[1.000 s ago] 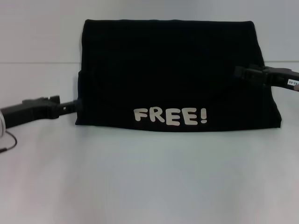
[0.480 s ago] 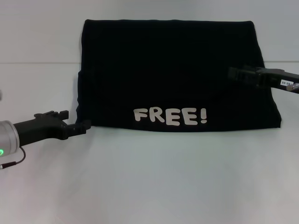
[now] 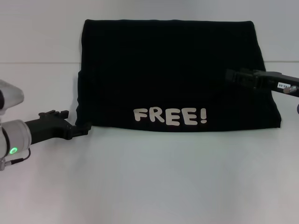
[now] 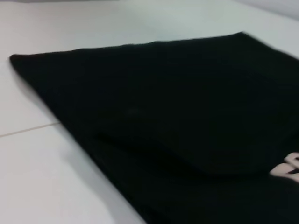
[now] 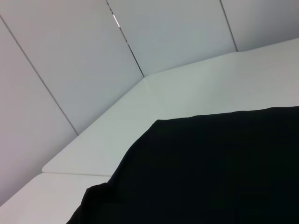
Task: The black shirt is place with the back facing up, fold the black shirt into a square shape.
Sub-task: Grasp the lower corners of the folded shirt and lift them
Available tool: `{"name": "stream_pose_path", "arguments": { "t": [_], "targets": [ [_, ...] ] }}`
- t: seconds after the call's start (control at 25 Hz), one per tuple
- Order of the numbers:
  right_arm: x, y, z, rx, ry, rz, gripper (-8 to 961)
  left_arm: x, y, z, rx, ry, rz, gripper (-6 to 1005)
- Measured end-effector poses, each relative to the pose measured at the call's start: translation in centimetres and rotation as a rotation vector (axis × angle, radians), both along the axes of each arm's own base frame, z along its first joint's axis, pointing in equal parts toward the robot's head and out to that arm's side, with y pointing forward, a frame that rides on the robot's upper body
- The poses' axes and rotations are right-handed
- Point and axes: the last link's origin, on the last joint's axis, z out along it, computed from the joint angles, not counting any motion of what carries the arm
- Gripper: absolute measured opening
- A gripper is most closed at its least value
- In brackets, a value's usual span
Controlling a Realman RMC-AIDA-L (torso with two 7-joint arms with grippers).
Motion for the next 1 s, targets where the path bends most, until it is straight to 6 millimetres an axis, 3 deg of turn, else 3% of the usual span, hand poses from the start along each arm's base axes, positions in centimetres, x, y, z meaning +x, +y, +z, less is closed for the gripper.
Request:
{"name": "stream_pose_path", "arguments": {
  "t": [0.52,1.0],
  "targets": [
    [0.19,-0.14,0.01,0.003,0.006,-0.007,673,0.43,0.45,-0.89,-0.014,0.045,-0.012,866],
    [0.31,-0.17,0.10,0.001,0.002,-0.010,674,0.77,0.55,-0.62,-0.032,0.054,-0.036,628]
  ]
}}
